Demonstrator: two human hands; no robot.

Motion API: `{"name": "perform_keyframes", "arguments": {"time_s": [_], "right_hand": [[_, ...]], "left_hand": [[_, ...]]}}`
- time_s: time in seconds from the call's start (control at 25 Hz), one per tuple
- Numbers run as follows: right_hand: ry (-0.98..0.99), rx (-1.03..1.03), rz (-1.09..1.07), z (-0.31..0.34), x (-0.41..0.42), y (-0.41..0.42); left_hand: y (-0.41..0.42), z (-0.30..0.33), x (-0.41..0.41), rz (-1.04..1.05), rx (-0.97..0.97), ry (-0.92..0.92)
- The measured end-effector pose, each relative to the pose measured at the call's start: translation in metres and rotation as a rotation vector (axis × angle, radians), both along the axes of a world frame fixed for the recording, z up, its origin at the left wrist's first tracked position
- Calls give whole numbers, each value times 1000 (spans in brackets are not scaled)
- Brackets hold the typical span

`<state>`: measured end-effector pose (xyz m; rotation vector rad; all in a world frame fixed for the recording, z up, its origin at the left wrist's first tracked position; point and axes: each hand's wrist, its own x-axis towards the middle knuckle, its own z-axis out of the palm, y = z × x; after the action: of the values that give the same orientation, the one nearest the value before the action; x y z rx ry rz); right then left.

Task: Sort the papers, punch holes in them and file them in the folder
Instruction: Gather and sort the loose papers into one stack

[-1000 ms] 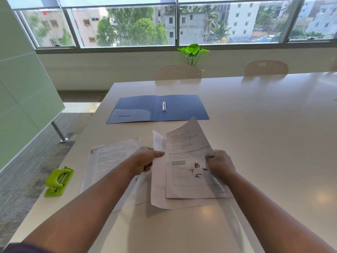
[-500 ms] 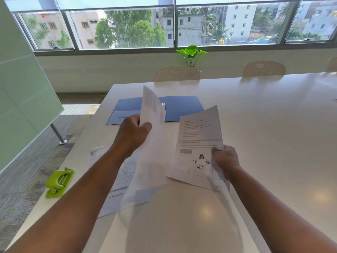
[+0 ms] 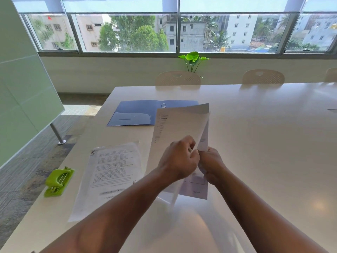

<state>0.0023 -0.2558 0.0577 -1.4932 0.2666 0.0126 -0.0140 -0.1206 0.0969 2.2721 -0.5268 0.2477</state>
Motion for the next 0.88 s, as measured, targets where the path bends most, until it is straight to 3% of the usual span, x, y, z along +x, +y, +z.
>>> {"name": "perform_keyframes", "arguments": {"time_s": [0.16, 0.4, 0.6, 0.68, 0.88], "right_hand": [[50, 30, -19, 2, -3, -5], [100, 49, -75, -1, 7, -24], [120, 57, -82, 3, 12, -37], [123, 88, -60, 7, 12, -40], [89, 110, 41, 14, 9, -39]], "left_hand": [[3, 1, 1, -10, -104, 1], [44, 36, 22, -82, -735, 239], [87, 49, 38, -102, -1032, 309], [100, 43, 44, -71, -1047, 358], [99, 8, 53, 99, -810, 402]]}}
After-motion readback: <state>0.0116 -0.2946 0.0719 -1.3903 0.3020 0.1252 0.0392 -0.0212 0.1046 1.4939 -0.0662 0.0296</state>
